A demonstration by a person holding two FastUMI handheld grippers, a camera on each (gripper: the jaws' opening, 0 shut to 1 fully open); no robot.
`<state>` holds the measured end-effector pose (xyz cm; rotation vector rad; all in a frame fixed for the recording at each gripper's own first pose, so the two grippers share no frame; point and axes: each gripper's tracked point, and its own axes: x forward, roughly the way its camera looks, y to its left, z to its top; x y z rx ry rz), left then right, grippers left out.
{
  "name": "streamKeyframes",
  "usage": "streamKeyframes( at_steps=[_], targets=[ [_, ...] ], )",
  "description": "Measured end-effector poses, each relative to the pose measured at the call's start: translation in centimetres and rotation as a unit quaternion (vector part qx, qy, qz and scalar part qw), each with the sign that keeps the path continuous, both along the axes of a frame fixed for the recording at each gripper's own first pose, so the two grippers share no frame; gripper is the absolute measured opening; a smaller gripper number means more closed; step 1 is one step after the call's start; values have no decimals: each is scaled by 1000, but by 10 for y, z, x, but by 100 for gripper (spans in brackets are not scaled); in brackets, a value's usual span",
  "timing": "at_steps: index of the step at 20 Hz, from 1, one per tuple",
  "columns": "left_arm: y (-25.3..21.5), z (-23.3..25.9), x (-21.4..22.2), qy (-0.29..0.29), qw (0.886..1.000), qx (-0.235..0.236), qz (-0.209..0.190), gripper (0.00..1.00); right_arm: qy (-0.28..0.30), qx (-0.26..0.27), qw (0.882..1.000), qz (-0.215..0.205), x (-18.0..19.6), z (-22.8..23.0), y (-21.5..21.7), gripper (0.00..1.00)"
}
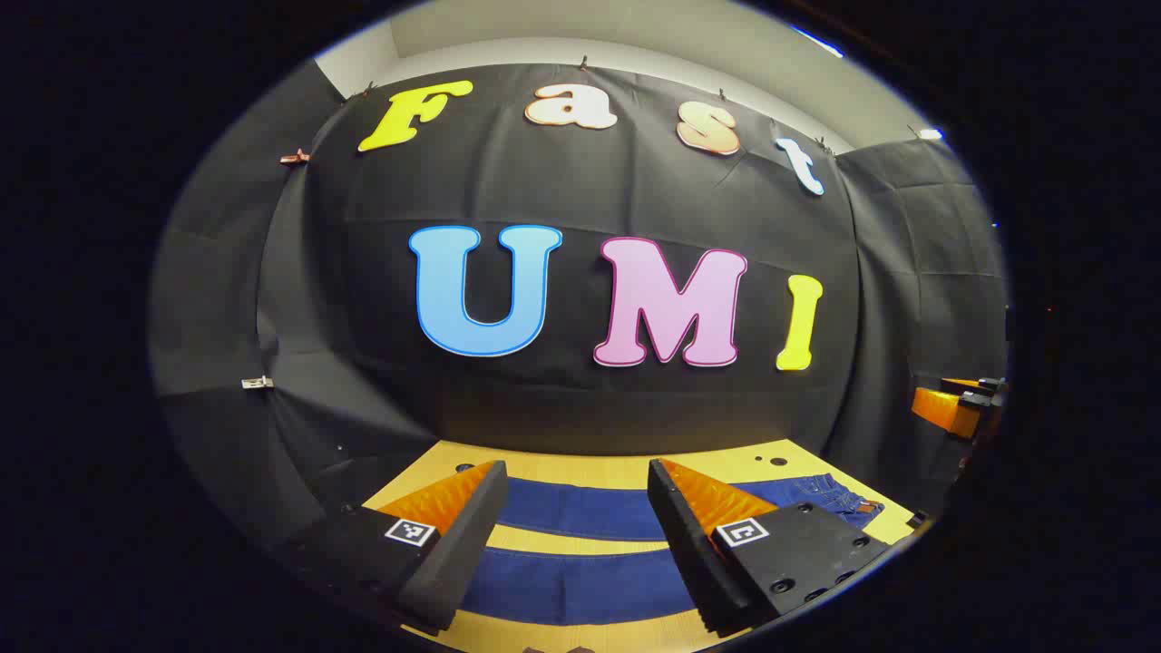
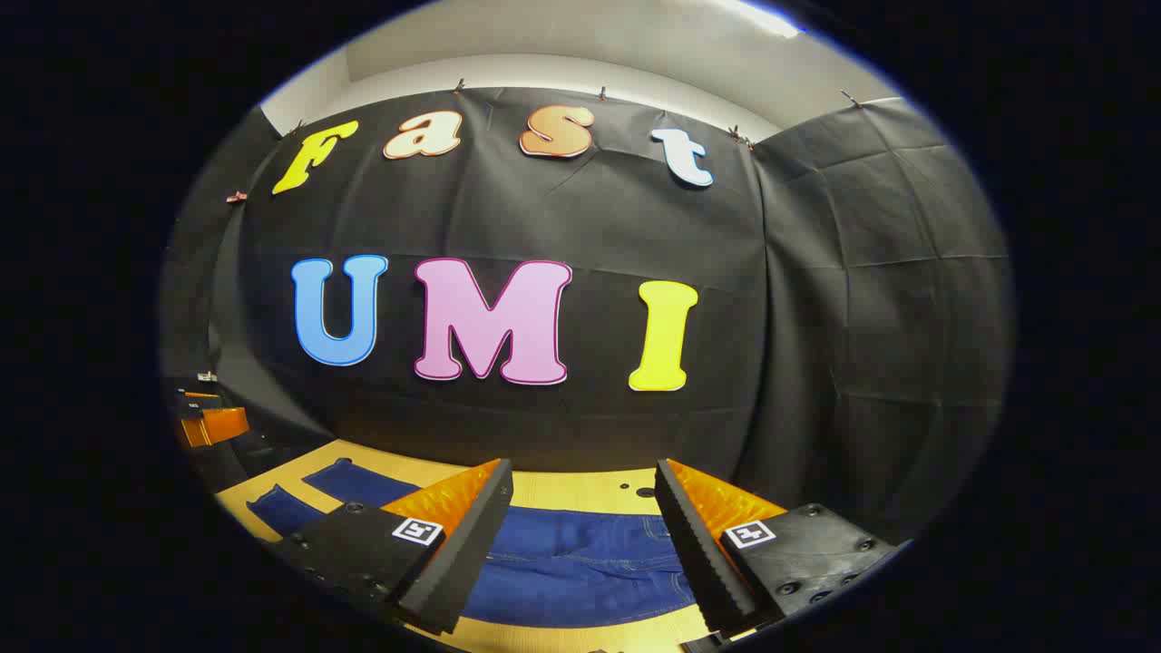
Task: Grasp the waist and the cuffs of the jeans and fold them to make the two legs overlap; first hold the waist and fold one-third of the jeans toward the cuffs, then hold the cuffs and fold the remaining one-third in the same direction to finish folding.
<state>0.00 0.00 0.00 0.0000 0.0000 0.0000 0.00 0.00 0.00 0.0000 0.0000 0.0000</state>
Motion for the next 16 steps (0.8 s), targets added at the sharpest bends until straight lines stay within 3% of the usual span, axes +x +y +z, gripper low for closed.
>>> streamKeyframes(
  at_steps=[16],
  targets=[
    [13,-14,21,18,1000,22,-5,96,15,-12,1000,9,13,-10,11,94]
  ],
)
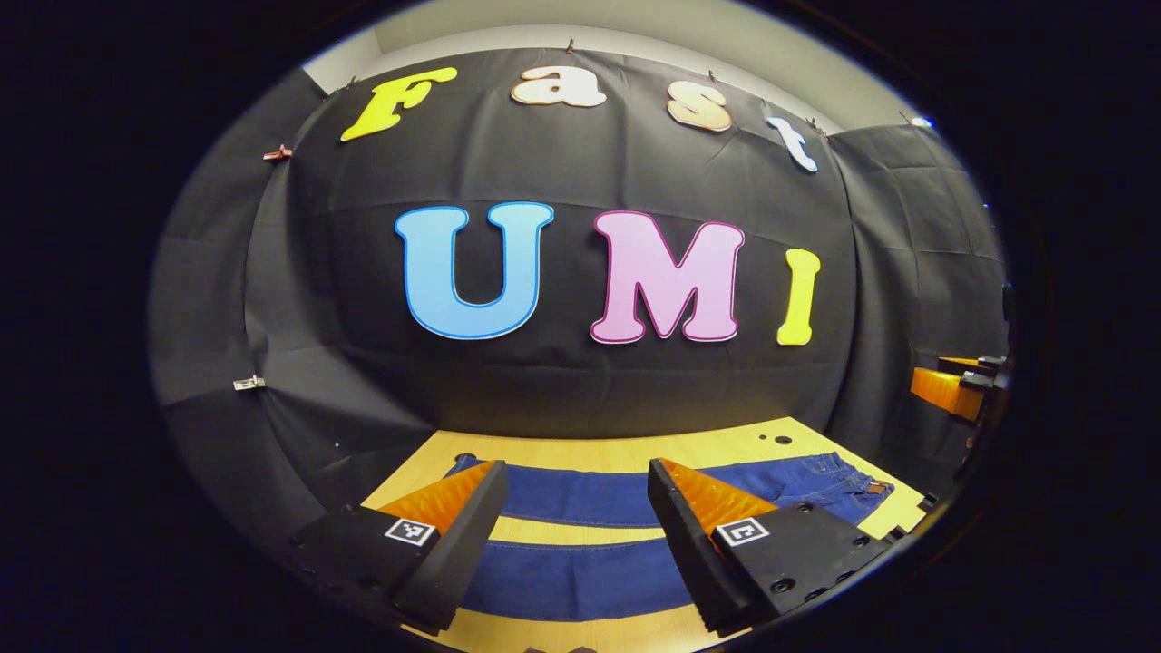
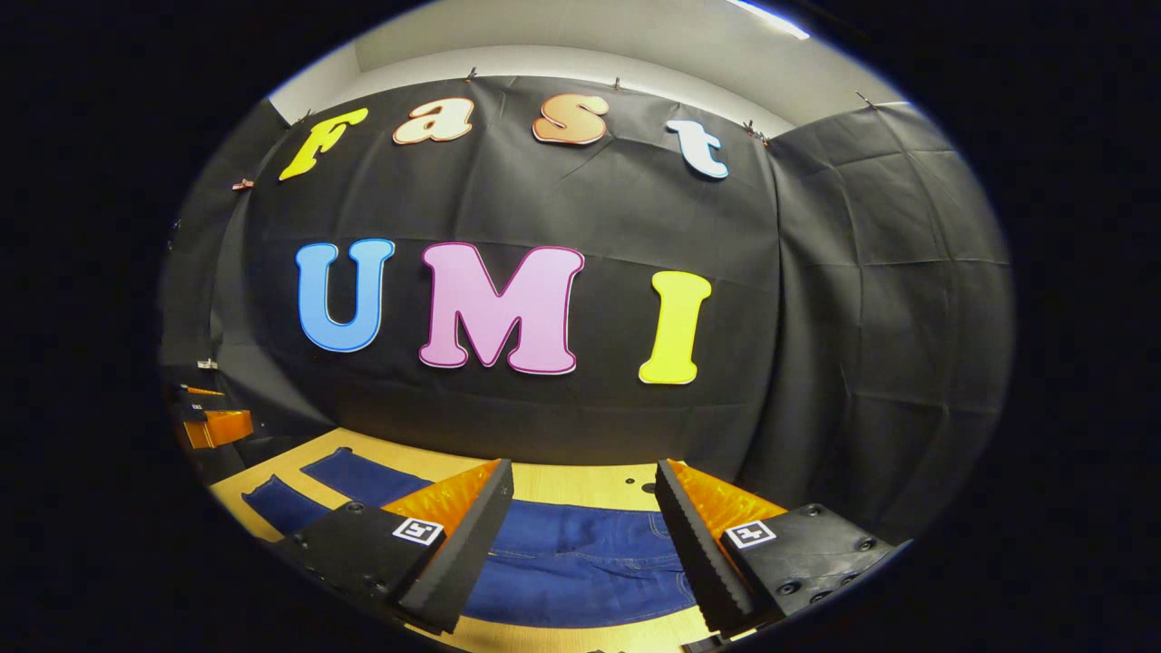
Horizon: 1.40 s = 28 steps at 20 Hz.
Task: Grasp the waist and the cuffs of the jeans and fold them to make the two legs overlap; first hold the waist and fold one-third of the jeans toward the cuffs, then hold the cuffs and fold the remaining one-third in the same direction to finish folding.
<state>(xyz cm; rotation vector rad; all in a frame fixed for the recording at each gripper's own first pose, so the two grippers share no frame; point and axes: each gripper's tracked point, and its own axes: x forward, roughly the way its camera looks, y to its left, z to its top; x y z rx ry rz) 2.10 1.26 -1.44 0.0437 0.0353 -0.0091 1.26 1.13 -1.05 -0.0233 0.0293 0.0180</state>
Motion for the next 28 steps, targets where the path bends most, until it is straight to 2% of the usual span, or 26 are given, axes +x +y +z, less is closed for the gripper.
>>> streamKeyframes(
  at_steps=[4,7,10,12,14,15,17,19,20,21,24,28],
  targets=[
    [28,-15,4,14,999,25,16,96,7,-3,1000,-3,2,-4,-2,94],
    [74,-31,4,28,995,82,54,100,10,-8,1000,-7,4,-7,-5,96],
    [115,-63,3,68,984,153,57,100,23,-17,999,-16,7,-17,-11,94],
    [142,-95,2,116,970,210,36,100,32,-22,999,-16,8,-20,-12,96],
    [177,-126,-2,150,942,301,11,100,36,-30,999,-14,7,-23,-14,96],
    [191,-143,-1,168,921,352,-6,98,38,-36,999,-14,7,-24,-15,96],
    [216,-187,-9,211,868,448,-46,98,43,-48,998,-16,4,-27,-20,96],
    [236,-234,-16,253,816,512,-89,98,55,-55,997,-18,0,-32,-25,96],
    [248,-251,-19,270,794,534,-107,98,61,-59,996,-21,-2,-36,-28,94],
    [257,-264,-20,282,777,549,-122,98,68,-65,995,-28,-5,-39,-33,96],
    [281,-284,-10,304,742,580,-145,98,81,-69,993,-42,-10,-46,-40,96],
    [295,-306,10,329,720,584,-182,98,96,-83,991,-53,-19,-54,-44,96]
  ],
)
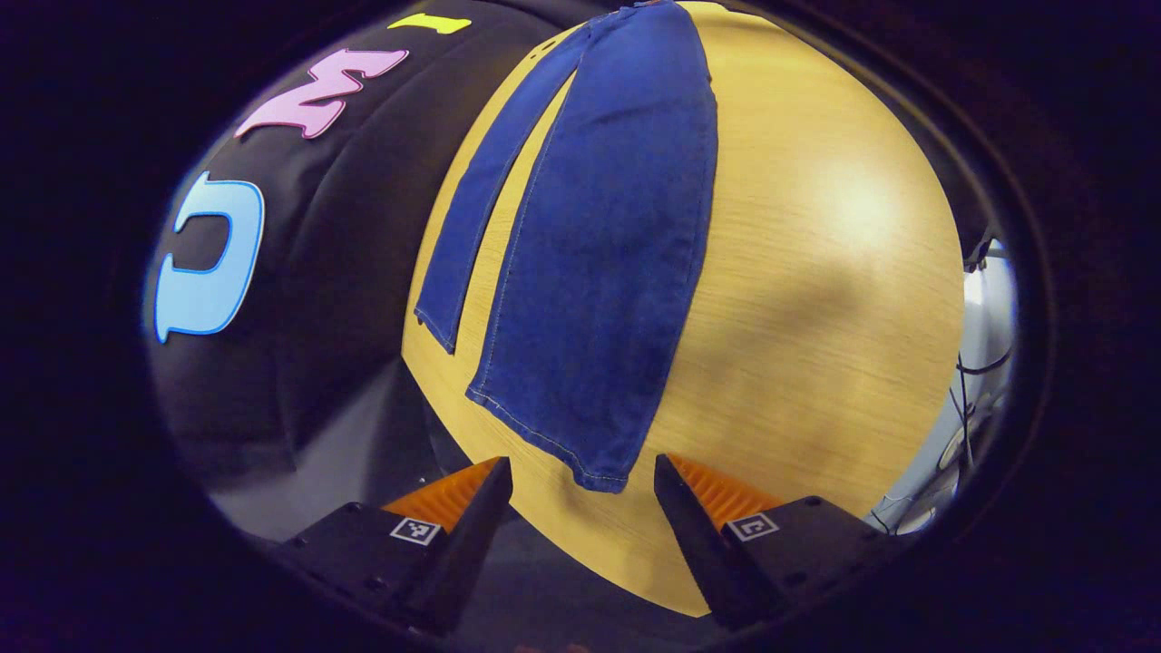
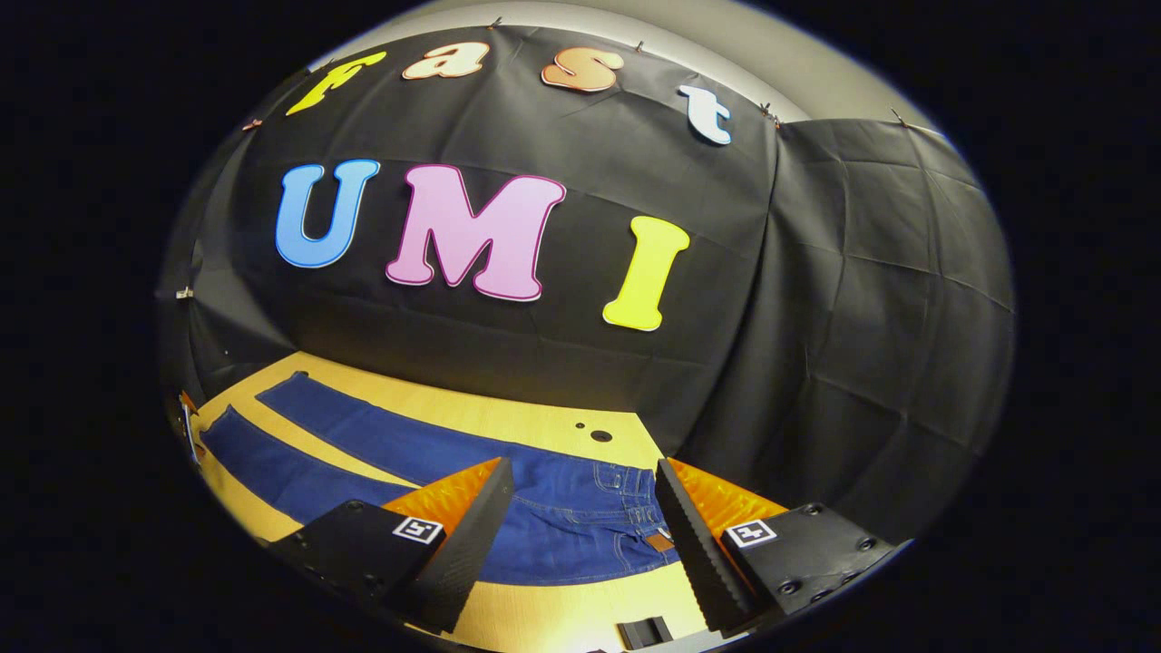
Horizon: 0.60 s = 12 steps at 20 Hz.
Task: Grasp the waist and the cuffs of the jeans and fold them to make the two legs overlap; first hold the waist and fold one-third of the jeans toward the cuffs, then hold the cuffs and fold the remaining one-third in the same direction to finish folding.
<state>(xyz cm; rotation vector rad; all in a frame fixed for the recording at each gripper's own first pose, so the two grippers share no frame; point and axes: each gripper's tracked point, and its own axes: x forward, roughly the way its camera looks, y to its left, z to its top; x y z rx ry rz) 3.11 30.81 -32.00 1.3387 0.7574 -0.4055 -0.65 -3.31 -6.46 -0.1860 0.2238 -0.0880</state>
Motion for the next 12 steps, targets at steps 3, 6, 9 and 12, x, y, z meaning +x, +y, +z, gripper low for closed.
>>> streamKeyframes(
  at_steps=[3,6,9,12],
  targets=[
    [-3,-2,17,24,999,11,-41,94,11,-21,1000,-8,-6,-6,-4,94],
    [-2,-6,37,35,999,3,-33,90,10,-18,1000,-14,-9,-2,-1,96],
    [-4,-8,50,44,999,-2,-20,79,27,-18,999,-22,-8,-16,-6,96],
    [-3,-16,58,59,998,6,-14,55,32,-37,998,-26,-3,-23,-21,96]
  ],
)
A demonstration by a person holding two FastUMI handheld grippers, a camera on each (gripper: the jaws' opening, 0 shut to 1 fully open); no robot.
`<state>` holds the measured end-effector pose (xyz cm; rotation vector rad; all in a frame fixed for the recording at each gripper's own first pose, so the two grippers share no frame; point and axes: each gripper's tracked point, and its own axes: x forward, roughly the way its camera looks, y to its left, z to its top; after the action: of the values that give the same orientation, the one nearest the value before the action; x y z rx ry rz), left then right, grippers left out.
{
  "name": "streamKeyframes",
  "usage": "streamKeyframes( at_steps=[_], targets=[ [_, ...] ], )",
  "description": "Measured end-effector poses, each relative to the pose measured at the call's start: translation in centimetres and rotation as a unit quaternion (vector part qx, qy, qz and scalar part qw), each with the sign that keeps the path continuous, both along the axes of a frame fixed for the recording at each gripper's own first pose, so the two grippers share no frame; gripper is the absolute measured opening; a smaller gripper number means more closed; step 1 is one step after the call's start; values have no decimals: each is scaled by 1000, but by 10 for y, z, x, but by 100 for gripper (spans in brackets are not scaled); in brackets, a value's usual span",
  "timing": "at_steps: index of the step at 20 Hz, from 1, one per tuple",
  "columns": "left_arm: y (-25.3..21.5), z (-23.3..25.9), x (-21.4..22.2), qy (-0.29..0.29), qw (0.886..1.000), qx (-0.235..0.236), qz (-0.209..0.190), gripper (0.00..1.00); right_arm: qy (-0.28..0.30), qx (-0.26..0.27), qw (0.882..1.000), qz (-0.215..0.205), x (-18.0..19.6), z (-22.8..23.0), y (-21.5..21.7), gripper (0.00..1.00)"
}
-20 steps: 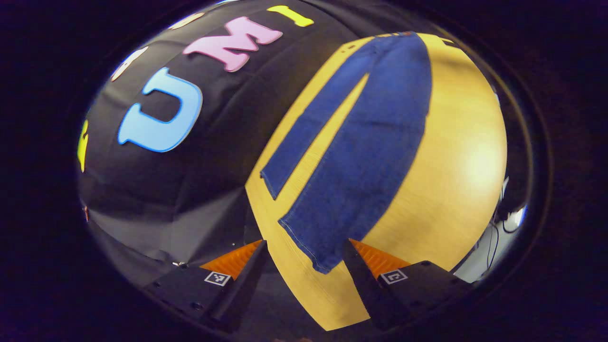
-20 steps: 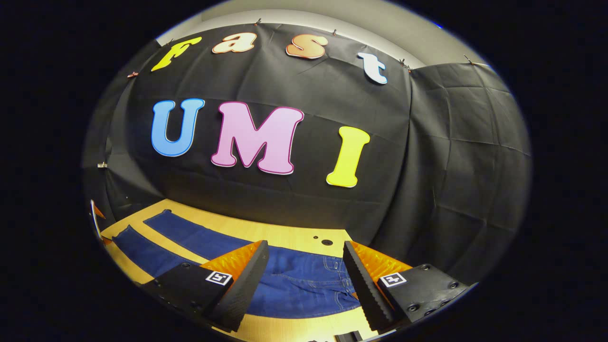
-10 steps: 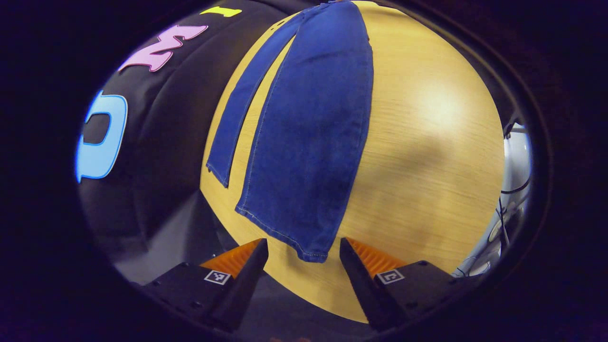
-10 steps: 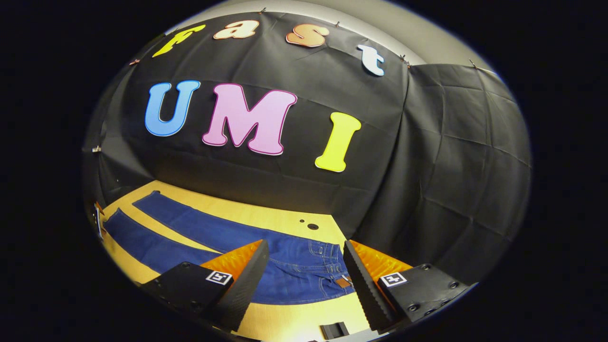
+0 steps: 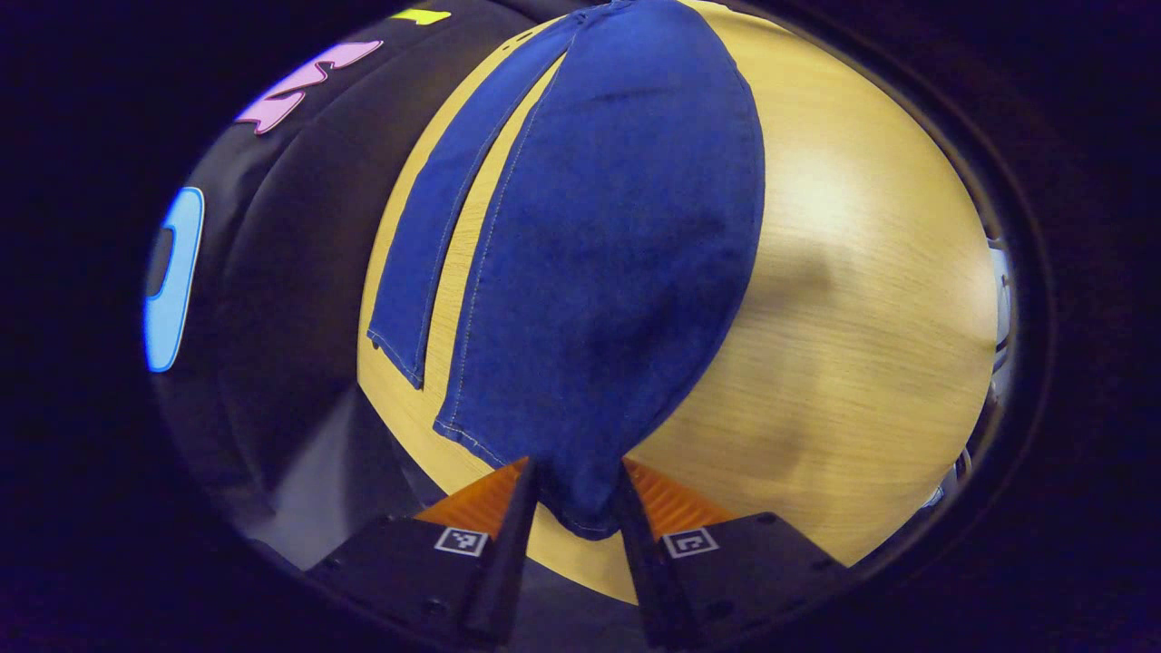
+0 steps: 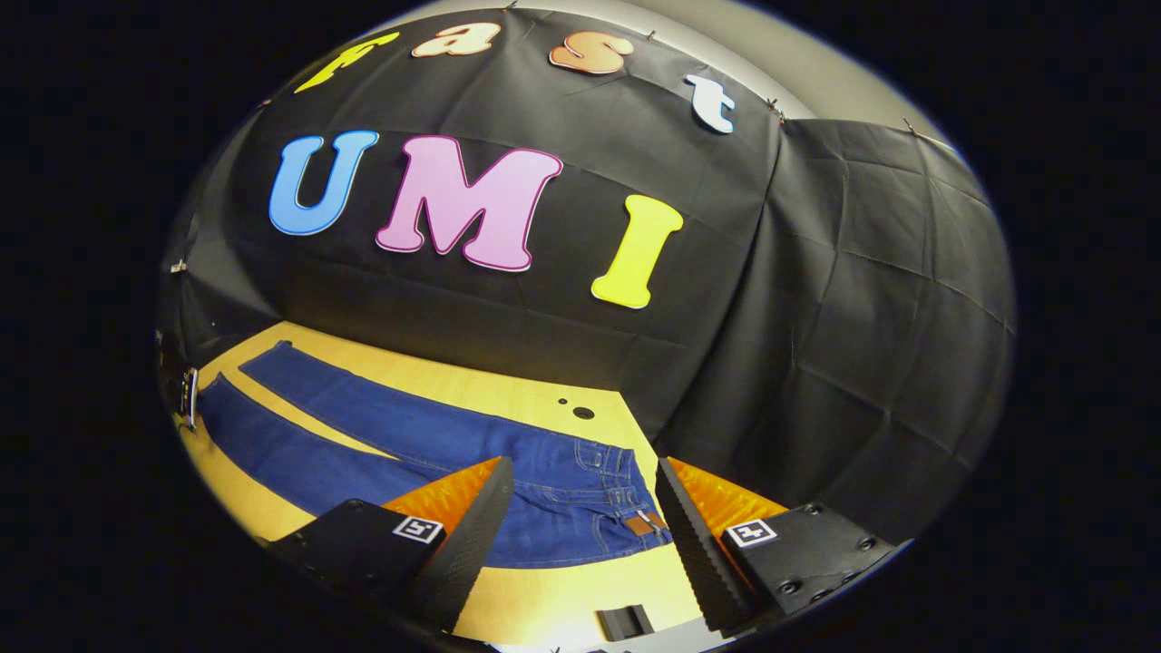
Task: Grasp the waist and the cuffs of the jeans and fold them to make the two legs overlap; first hold the waist and fold one-third of the jeans toward the cuffs, then hold the cuffs and fold the remaining one-third in the same direction to finish folding.
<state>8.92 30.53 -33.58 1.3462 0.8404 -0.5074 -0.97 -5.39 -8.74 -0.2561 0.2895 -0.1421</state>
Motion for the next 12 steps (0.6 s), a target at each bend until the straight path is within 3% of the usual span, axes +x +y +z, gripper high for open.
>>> streamKeyframes(
  at_steps=[1,3,8,12],
  targets=[
    [2,-3,1,0,1000,2,12,35,1,-12,1000,-2,3,-1,-9,96],
    [1,-5,3,-5,1000,-2,26,13,3,-38,999,-2,12,-3,-30,96],
    [-1,-6,3,21,997,-32,66,6,25,-117,993,18,38,-24,-89,96],
    [-10,-6,-5,56,996,-32,65,6,63,-202,976,54,58,-47,-137,96]
  ],
)
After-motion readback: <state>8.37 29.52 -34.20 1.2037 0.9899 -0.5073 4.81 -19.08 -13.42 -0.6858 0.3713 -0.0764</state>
